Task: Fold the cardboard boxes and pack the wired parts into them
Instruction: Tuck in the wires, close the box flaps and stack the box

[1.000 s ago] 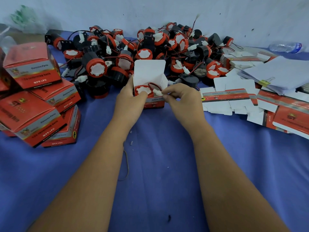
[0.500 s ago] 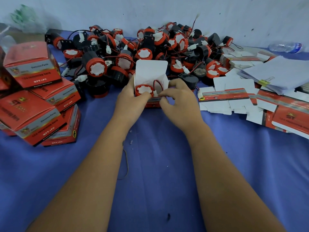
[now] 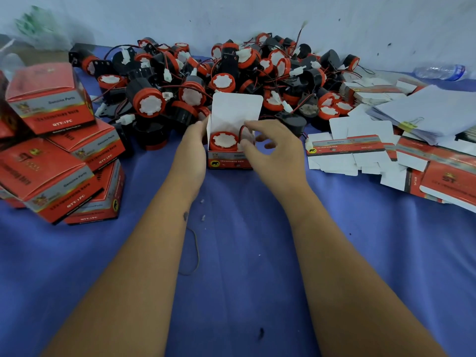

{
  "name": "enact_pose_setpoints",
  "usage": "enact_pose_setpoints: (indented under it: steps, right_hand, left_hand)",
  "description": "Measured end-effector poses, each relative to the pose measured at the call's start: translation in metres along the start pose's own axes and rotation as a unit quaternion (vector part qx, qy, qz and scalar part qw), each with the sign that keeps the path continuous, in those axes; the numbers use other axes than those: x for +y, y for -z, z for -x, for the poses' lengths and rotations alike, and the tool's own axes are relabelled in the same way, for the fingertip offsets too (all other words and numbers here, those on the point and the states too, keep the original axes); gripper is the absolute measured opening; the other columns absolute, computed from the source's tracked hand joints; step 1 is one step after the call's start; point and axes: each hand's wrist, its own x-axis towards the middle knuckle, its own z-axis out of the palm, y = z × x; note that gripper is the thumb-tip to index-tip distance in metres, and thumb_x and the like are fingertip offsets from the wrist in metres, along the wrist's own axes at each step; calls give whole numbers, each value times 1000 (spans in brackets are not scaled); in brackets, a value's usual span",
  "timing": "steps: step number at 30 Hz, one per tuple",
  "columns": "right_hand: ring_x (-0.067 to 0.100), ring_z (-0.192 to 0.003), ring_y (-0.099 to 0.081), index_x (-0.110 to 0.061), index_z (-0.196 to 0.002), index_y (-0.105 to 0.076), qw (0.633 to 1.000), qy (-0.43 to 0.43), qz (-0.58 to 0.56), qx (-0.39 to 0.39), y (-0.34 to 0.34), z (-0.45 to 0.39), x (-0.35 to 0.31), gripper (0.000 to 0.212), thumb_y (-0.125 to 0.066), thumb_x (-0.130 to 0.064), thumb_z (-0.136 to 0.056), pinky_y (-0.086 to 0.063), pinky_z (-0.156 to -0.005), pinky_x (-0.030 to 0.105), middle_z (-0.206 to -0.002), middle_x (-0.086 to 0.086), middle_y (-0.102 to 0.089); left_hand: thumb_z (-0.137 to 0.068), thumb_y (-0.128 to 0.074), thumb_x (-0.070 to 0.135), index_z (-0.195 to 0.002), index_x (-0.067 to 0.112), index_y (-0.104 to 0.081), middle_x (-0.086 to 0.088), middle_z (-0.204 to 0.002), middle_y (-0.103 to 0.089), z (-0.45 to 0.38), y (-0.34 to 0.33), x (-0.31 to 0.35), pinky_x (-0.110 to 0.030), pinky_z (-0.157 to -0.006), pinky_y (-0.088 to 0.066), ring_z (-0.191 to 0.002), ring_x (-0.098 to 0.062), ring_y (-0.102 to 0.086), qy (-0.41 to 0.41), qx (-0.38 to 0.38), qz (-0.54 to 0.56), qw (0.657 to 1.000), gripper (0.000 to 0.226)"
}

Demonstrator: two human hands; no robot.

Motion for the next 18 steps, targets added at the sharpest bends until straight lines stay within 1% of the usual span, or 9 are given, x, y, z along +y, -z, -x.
enact_pose_setpoints:
  steps: [3, 6, 8, 10, 12, 13, 14, 16, 18]
  right_hand:
    - [0, -107, -48, -15, -112, -73, 1000, 10, 4, -20, -3, 1, 0, 27, -71, -12, -85, -35, -95, 6, -104, -16, -60]
    - [-5, -104, -40, -14, -111, -74, 999, 13, 9, -33, -2, 0, 1, 24, -67, -10, -88, -34, -102, 14, -102, -15, -61]
    - [-10, -98, -36, -13, -110, -74, 999, 28, 17, -38, -1, 0, 1, 23, -64, -8, -89, -34, -101, 14, -102, -12, -65]
    - [-9, -98, -36, -13, -109, -75, 999, 28, 20, -40, -1, 0, 1, 23, -62, -8, -91, -32, -97, 9, -105, -8, -69]
    - [-4, -99, -43, -13, -107, -75, 999, -4, -6, -41, -1, -1, -1, 21, -60, -9, -93, -35, -95, 8, -101, -11, -67]
    - [-2, -97, -49, -12, -106, -76, 998, -26, -30, -41, 0, -2, -2, 20, -61, -9, -93, -39, -91, 9, -98, -13, -67]
    - [-3, -93, -55, -11, -104, -76, 996, -52, -57, -39, 0, -3, -3, 18, -62, -9, -93, -43, -87, 9, -94, -15, -67]
    - [-1, -86, -62, -12, -95, -76, 987, -113, -110, -25, -1, -4, -3, 12, -65, -9, -91, -49, -81, 13, -86, -16, -67]
    - [6, -88, -64, -18, -92, -70, 974, -163, -157, 3, -5, -4, -4, 11, -68, -8, -88, -54, -82, 24, -89, -11, -69]
  left_hand:
    - [-101, -43, 20, -101, 33, -74, 8, -96, -77, -3, 3, 1, -14, -64, -53, -87, -4, -72, -21, -28, -18, 999, 34]
    - [-102, -45, 20, -111, 32, -71, 10, -102, -76, -5, 5, 0, -14, -69, -53, -95, -5, -71, -24, -35, -21, 999, 30]
    - [-103, -46, 21, -114, 33, -68, 13, -102, -76, -5, 6, -1, -14, -71, -53, -96, -4, -71, -28, -36, -30, 999, 28]
    - [-103, -48, 19, -116, 36, -65, 16, -105, -74, -5, 6, -4, -16, -78, -53, -100, -2, -69, -35, -33, -59, 997, 28]
    - [-100, -52, 18, -126, 35, -61, 16, -119, -69, -6, 5, -7, -23, -93, -50, -114, -4, -62, -51, -40, -115, 991, 32]
    - [-99, -55, 17, -131, 34, -57, 16, -125, -65, -5, 5, -8, -25, -97, -47, -119, -5, -58, -59, -39, -139, 988, 37]
    - [-98, -57, 15, -134, 33, -55, 16, -128, -62, -5, 4, -9, -25, -99, -46, -121, -4, -55, -65, -34, -154, 985, 40]
    - [-96, -58, 11, -132, 32, -55, 18, -127, -61, -5, 3, -9, -19, -95, -46, -119, 1, -55, -70, -25, -150, 986, 42]
    - [-94, -59, 7, -125, 34, -57, 19, -123, -63, -5, 4, -8, -17, -91, -46, -115, 4, -56, -66, -23, -137, 988, 41]
